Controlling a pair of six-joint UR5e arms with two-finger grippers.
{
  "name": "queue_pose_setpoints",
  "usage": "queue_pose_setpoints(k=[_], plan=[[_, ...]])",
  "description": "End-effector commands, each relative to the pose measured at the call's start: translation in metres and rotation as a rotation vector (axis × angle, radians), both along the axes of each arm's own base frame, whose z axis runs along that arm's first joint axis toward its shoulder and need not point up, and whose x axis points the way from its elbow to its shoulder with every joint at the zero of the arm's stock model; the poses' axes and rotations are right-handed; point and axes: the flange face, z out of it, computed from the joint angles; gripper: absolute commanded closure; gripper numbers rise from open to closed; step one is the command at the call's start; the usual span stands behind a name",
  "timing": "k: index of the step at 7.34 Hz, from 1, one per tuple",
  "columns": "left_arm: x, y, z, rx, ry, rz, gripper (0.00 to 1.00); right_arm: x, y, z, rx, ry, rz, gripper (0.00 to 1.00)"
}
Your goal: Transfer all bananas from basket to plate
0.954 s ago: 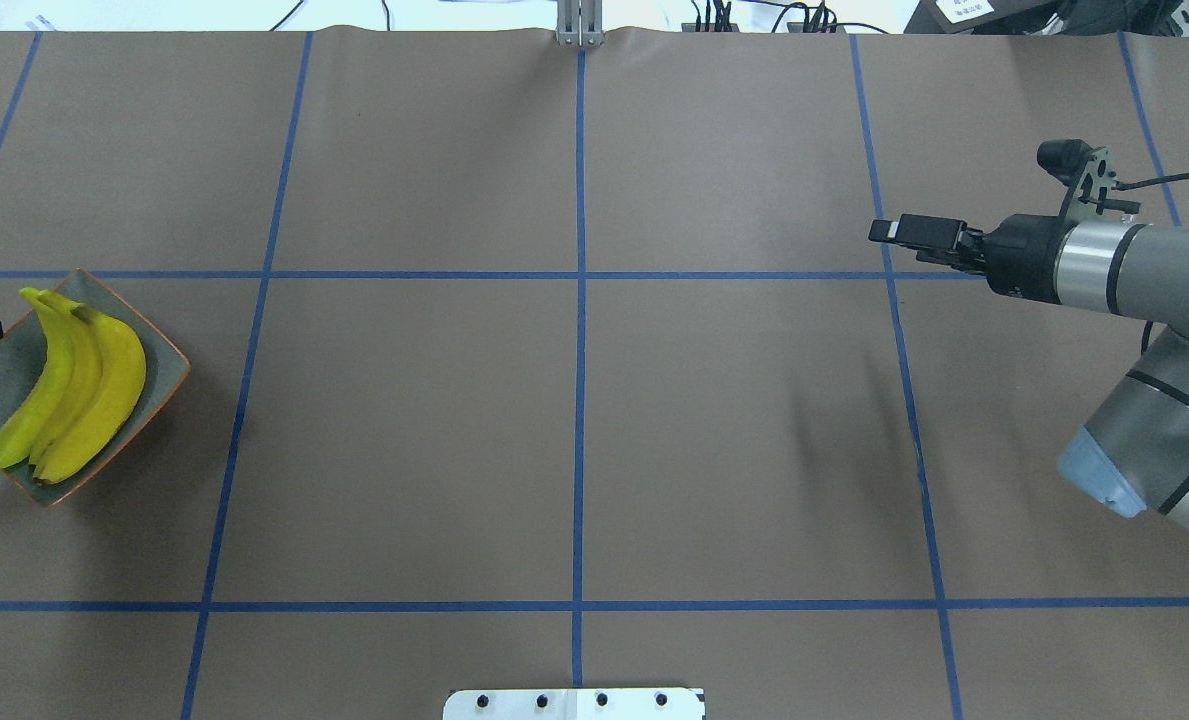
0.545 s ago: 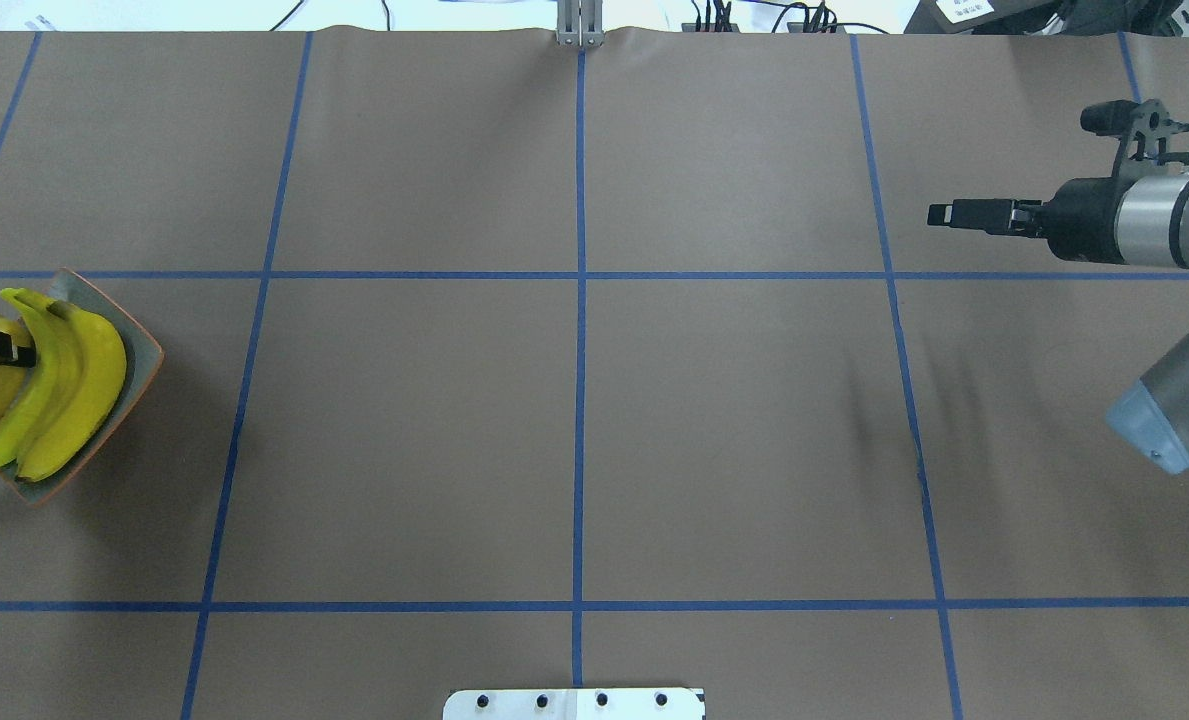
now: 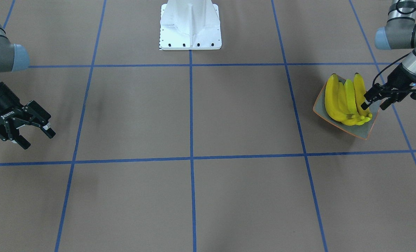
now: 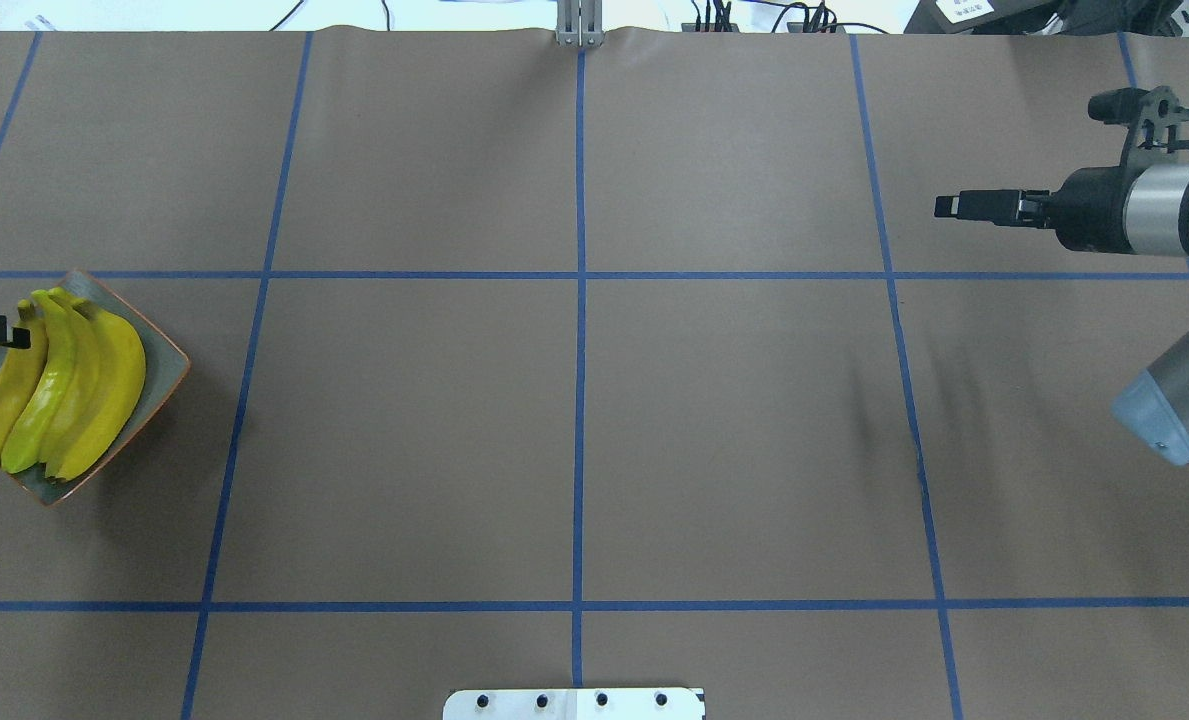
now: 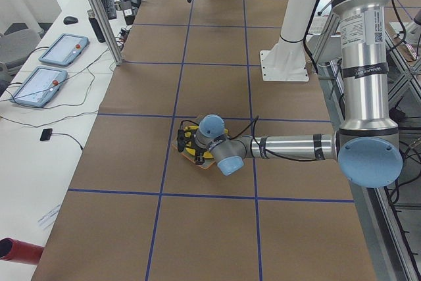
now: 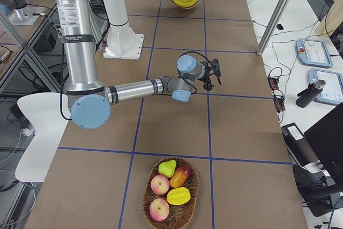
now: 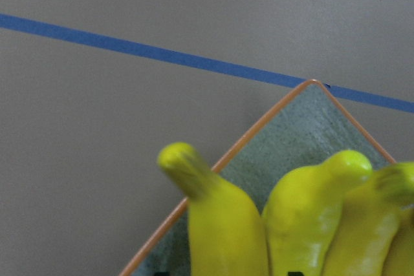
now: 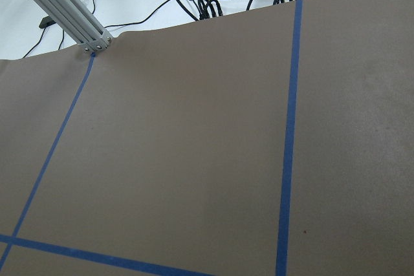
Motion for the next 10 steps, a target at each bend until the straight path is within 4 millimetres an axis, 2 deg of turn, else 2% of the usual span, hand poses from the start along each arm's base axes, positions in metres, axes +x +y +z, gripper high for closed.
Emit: queue_pose_setpoints(k=[1, 2, 3, 4, 5, 7, 9, 10], plan=[[-0.018, -0.006, -0.081, -0.027, 0.008, 0.011, 0.0, 0.001, 0.001, 0.002, -0.003, 0.001, -0.001, 0.0], [-0.017, -0.014, -0.114, -0.028, 0.009, 0.008, 0.0, 0.013, -0.001, 0.006, -0.016, 0.001, 0.001, 0.0], [-0.013, -0.021, -0.128, -0.003, 0.02, 0.008, 0.0, 0.05, -0.011, 0.015, -0.07, 0.02, 0.005, 0.0], [-0.012, -0.025, -0.133, 0.047, 0.009, 0.032, 0.0, 0.102, -0.024, 0.021, -0.113, 0.034, 0.006, 0.0], [-0.022, -0.028, -0.13, 0.13, -0.032, 0.075, 0.0, 0.136, -0.029, 0.034, -0.107, 0.102, -0.021, 0.0], [-0.056, -0.039, -0.114, 0.206, -0.148, 0.142, 0.0, 0.186, -0.035, 0.068, -0.088, 0.285, -0.091, 0.0], [-0.088, -0.046, -0.092, 0.207, -0.243, 0.219, 0.0, 0.242, -0.034, 0.099, -0.114, 0.407, -0.202, 0.0], [-0.095, -0.047, -0.078, 0.145, -0.253, 0.225, 0.0, 0.252, -0.031, 0.113, -0.141, 0.438, -0.259, 0.0]])
